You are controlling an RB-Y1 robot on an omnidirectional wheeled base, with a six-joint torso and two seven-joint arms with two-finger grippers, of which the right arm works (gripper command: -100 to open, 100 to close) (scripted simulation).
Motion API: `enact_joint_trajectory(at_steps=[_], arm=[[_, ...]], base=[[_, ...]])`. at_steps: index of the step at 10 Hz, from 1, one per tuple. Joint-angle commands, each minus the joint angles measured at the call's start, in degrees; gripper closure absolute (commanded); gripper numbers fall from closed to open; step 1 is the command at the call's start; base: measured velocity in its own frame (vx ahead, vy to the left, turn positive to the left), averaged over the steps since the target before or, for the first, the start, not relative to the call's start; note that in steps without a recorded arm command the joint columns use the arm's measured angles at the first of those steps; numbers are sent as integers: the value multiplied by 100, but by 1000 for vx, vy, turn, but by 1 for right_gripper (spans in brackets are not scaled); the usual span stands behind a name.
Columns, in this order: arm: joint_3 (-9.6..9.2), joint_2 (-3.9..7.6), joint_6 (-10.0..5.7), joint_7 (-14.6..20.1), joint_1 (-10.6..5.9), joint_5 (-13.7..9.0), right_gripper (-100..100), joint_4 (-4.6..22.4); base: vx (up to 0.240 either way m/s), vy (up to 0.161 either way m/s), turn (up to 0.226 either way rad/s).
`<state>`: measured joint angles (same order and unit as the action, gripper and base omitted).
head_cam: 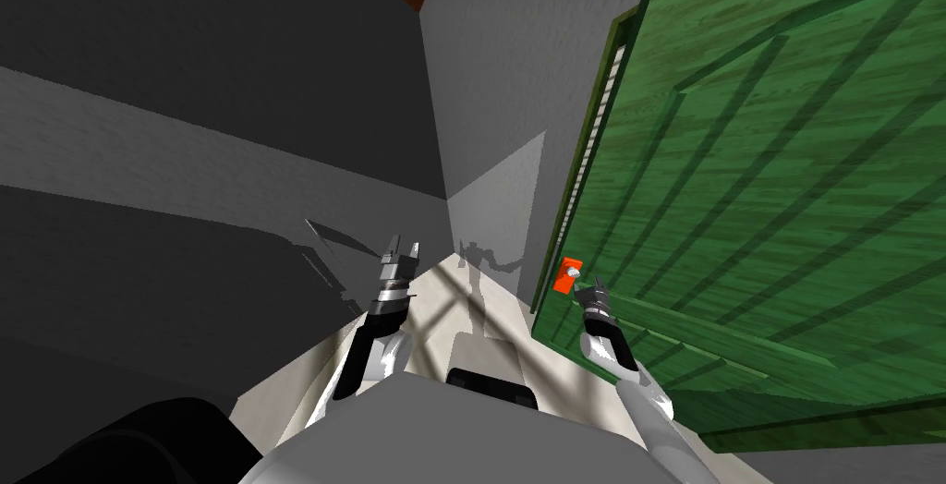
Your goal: Pull the door open
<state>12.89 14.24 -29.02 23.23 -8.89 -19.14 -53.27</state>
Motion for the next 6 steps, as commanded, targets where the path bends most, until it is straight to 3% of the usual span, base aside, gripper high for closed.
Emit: enact_joint_trajectory(at_steps=[1,2,4,5,6], arm=[[-37,-128,40,286,-86,-249,-100,-3],[-37,-128,40,364,-86,-249,-100,-3],[-88,-300,95,728,-198,-587,-100,-16],[-88,-300,95,824,-198,-587,-100,-16],[-113,-385,122,1029,-254,-755,-100,-23]], base=[[-70,-47,36],[-63,-31,16],[-71,-32,22],[-60,-30,18],[-59,-28,13]])
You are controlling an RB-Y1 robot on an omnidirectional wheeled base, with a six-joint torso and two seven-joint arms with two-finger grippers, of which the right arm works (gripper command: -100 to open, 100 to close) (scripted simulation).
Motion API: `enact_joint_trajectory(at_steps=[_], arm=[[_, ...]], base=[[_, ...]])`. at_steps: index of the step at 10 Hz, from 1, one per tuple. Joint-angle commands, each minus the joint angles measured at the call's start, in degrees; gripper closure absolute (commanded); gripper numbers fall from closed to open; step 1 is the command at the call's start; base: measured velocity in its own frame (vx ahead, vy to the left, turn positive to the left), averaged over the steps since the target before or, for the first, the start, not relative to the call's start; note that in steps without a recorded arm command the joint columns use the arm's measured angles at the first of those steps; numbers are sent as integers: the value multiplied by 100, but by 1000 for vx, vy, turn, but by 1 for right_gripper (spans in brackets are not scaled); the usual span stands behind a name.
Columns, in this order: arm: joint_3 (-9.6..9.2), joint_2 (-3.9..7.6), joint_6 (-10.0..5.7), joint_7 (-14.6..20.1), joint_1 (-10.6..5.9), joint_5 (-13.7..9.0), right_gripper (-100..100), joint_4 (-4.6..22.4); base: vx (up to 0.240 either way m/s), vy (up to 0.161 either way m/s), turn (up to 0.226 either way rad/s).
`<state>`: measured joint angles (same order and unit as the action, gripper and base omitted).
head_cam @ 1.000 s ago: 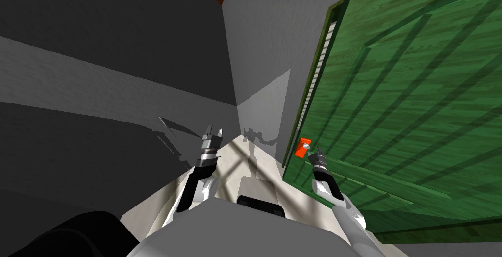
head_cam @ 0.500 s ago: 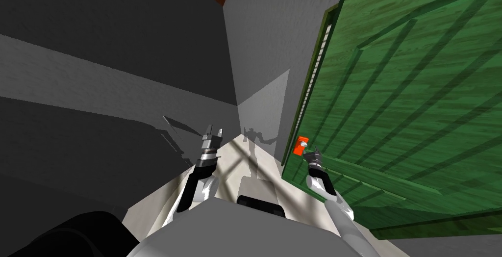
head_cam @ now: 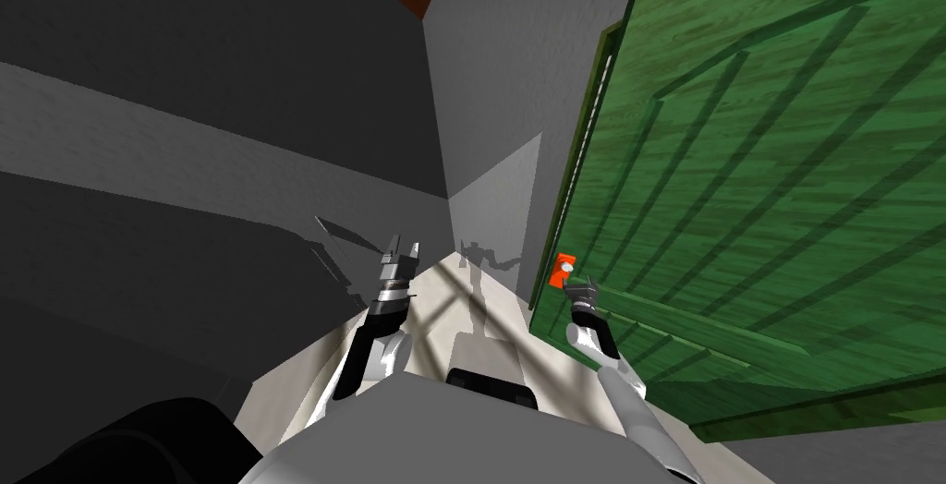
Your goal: Pull the door open
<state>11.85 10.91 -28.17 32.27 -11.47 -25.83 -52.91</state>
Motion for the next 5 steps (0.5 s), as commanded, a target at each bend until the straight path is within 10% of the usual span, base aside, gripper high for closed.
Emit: enact_joint_trajectory(at_steps=[1,5], arm=[[-33,-136,64,286,-50,-251,-100,-65],[-80,-297,114,833,-155,-566,-100,-78]], base=[[-83,-40,35],[-69,-29,18]])
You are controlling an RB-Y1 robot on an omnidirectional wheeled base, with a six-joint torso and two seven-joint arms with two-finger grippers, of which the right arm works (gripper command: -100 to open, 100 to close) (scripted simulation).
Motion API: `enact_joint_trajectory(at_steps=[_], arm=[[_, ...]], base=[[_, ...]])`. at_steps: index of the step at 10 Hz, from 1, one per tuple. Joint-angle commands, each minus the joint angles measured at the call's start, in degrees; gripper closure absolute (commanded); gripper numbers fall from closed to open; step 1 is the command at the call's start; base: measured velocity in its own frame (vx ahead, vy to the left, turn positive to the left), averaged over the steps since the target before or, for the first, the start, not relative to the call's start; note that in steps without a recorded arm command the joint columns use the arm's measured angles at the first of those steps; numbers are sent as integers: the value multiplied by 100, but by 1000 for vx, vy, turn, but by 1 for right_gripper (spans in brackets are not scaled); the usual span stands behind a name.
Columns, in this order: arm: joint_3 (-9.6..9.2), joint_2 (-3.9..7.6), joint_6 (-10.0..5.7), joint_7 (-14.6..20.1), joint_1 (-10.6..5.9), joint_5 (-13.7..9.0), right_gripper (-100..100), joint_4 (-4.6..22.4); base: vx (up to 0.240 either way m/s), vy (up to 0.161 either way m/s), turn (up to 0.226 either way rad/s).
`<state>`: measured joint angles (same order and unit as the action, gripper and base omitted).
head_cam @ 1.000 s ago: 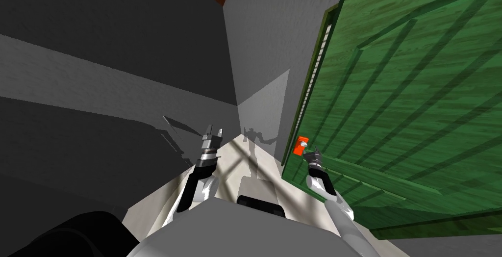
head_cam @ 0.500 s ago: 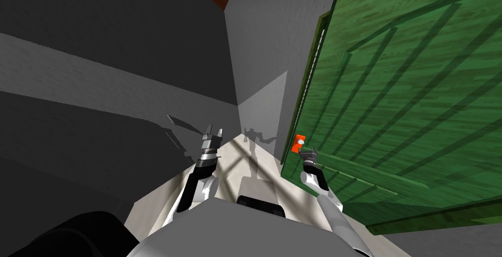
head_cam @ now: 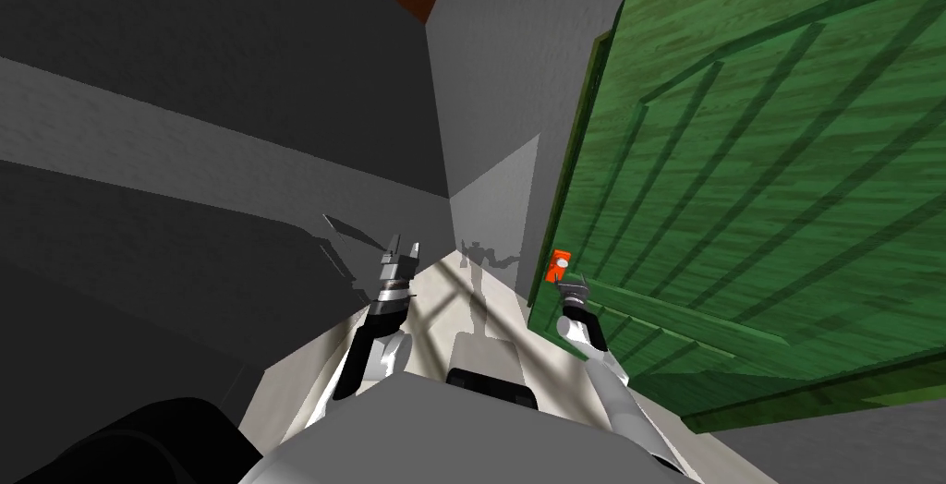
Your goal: Pull the door open
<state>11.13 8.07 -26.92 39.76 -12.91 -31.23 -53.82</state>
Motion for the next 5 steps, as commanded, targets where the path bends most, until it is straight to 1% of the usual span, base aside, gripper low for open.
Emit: enact_joint_trajectory(at_steps=[1,2,4,5], arm=[[-29,-89,12,286,-60,-173,-100,8],[-29,-89,12,304,-60,-173,-100,8],[-69,-225,54,673,-148,-438,-100,-3],[-69,-225,54,716,-148,-438,-100,-3]], base=[[-51,-20,14],[-41,-17,9],[-62,-23,22],[-55,-20,10]])
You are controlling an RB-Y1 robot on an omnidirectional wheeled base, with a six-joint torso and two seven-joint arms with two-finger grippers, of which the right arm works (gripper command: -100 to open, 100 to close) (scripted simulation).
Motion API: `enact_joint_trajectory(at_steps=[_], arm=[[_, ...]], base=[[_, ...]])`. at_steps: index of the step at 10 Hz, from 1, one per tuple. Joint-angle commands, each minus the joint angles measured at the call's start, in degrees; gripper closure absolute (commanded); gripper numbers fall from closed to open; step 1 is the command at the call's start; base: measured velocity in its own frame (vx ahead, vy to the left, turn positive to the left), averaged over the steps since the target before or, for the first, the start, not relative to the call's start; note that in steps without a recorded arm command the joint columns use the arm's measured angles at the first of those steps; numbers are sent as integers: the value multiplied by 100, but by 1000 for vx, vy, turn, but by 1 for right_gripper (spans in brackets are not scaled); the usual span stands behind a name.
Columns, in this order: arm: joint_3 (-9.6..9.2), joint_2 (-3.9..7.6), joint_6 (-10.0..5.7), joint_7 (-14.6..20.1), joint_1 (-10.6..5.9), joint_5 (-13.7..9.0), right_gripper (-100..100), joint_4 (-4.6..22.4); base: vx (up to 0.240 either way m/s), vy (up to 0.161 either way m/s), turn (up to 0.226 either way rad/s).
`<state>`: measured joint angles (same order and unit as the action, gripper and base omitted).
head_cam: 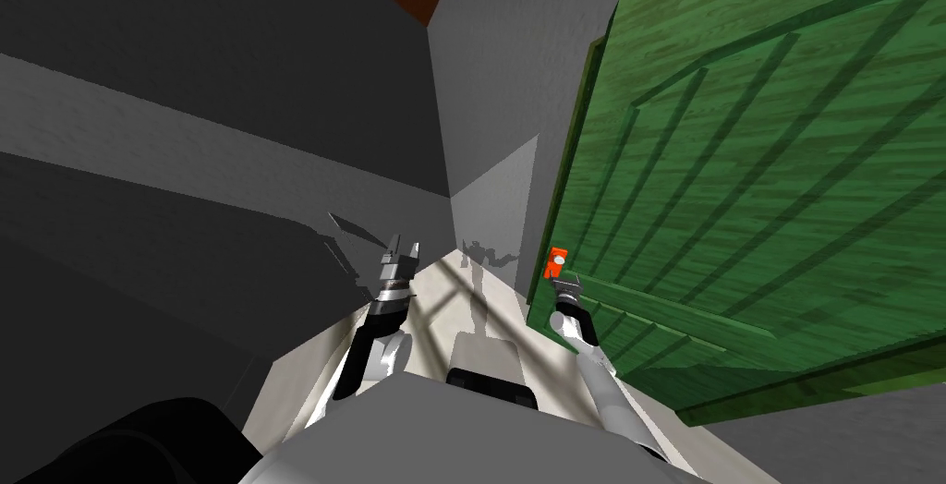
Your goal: Pull the door open
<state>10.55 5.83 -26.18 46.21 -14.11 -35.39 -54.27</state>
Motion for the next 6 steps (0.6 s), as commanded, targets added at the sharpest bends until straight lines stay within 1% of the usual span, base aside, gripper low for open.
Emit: enact_joint_trajectory(at_steps=[1,5,6], arm=[[-28,-62,-1,261,-67,-142,-100,37],[-78,-240,53,756,-181,-485,-100,22],[-69,-212,47,671,-150,-432,-100,3]], base=[[-63,-25,11],[-78,-21,16],[-38,-8,3]])
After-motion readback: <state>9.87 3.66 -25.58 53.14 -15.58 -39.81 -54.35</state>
